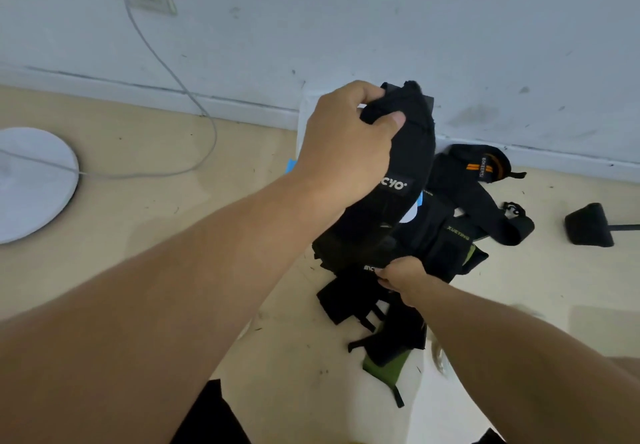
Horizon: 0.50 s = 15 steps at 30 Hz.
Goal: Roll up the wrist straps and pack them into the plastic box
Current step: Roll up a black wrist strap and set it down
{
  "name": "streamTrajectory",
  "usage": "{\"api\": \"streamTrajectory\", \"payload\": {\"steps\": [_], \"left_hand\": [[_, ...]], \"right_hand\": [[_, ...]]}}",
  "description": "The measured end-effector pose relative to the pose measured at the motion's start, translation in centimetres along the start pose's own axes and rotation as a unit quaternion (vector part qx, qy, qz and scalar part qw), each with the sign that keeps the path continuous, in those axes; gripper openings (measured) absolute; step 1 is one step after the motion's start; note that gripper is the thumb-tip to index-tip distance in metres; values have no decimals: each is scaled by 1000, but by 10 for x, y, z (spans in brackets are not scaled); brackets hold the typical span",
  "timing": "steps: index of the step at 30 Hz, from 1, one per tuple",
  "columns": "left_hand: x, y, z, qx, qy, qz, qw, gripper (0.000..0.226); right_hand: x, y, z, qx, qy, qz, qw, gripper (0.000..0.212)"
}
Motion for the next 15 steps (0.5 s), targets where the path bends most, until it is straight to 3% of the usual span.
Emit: {"api": "streamTrajectory", "payload": {"steps": [3,5,8,11,15], "left_hand": [[-2,6,-1,10,1,-3,1000,25],[-4,10,-1,13,4,0,1000,27],[-7,17,3,12,3,6,1000,28],[-9,22,10,15,-13,18,1000,24],[-7,28,23,27,-72,49,996,16]], "right_hand": [[-8,-24,34,22,-28,-93,995,27],[-18,-46,66,-13,-55,-97,994,22],[-43,-72,127,-139,3,-1,990,22],[-79,-90,191,-324,96,45,940,11],[-108,-96,248,-405,-56,-44,912,20]]}}
Point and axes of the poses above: each hand's wrist, its own z-axis away from the middle knuckle, its own x-axis out of the palm, y = z × x, the point moved 3 cm from there along -z, towards the middle knuckle, and after that the axes turned 11 degrees about x, right-handed, at the moved point
